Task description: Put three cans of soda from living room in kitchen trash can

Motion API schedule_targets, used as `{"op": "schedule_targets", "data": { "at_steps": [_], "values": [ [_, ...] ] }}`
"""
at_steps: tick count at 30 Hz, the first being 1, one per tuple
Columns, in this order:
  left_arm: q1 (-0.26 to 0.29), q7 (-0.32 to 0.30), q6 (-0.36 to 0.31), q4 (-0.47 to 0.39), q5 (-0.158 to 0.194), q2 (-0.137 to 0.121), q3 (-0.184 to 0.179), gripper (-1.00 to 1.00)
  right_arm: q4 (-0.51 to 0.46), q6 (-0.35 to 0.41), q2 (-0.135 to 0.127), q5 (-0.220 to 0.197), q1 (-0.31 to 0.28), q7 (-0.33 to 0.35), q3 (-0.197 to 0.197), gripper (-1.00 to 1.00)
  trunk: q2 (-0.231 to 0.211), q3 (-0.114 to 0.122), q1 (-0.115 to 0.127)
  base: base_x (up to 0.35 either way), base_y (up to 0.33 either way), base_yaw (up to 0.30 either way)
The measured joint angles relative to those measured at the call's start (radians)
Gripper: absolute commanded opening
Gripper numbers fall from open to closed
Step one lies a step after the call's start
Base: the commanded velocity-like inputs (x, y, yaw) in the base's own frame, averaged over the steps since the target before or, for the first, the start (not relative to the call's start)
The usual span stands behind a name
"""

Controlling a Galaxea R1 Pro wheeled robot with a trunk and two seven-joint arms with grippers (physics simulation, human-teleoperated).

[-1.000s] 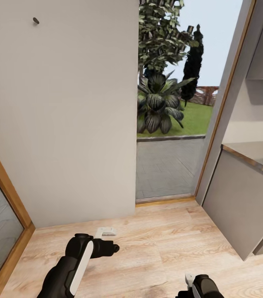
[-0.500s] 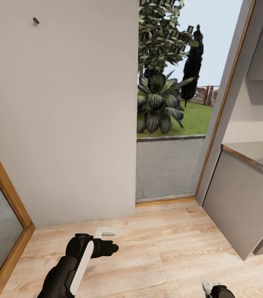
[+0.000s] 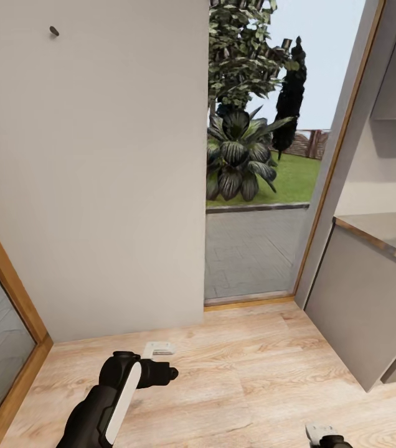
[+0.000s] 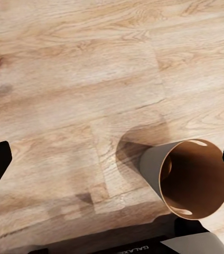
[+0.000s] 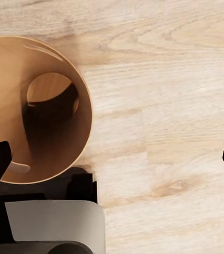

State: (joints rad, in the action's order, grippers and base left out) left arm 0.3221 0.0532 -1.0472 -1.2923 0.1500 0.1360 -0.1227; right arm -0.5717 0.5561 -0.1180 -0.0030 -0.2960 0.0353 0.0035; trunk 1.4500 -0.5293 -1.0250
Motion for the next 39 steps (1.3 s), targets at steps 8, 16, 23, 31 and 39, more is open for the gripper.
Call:
{"op": "schedule_targets", "data": {
  "at_steps": [8,16,23,31,39],
  "values": [
    [0.000,0.016,0.000,0.003,-0.008,-0.002,0.000,1.00,0.005,-0.013,-0.001,0.000,0.000,0.000,0.000,1.00,0.000,0.000,0.000,0.000,0.000,0.000],
    [0.001,0.040,0.000,0.007,-0.011,-0.002,-0.001,1.00,0.006,-0.014,0.000,-0.002,0.000,0.003,0.000,1.00,0.000,0.000,0.000,0.000,0.000,0.000],
    [0.001,0.042,0.000,0.006,-0.004,-0.003,-0.001,1.00,0.004,-0.015,0.000,-0.001,0.000,0.004,0.000,1.00,0.000,0.000,0.000,0.000,0.000,0.000],
    [0.000,0.045,0.000,0.006,-0.003,-0.004,-0.002,1.00,0.005,-0.015,-0.005,0.000,-0.018,0.003,0.000,1.00,0.000,0.000,0.000,0.000,0.000,0.000],
    [0.000,0.043,0.000,0.006,-0.001,-0.003,-0.002,1.00,0.006,-0.017,-0.005,-0.001,-0.026,0.003,-0.003,1.00,0.000,0.000,0.000,0.000,0.000,0.000]
  ]
}}
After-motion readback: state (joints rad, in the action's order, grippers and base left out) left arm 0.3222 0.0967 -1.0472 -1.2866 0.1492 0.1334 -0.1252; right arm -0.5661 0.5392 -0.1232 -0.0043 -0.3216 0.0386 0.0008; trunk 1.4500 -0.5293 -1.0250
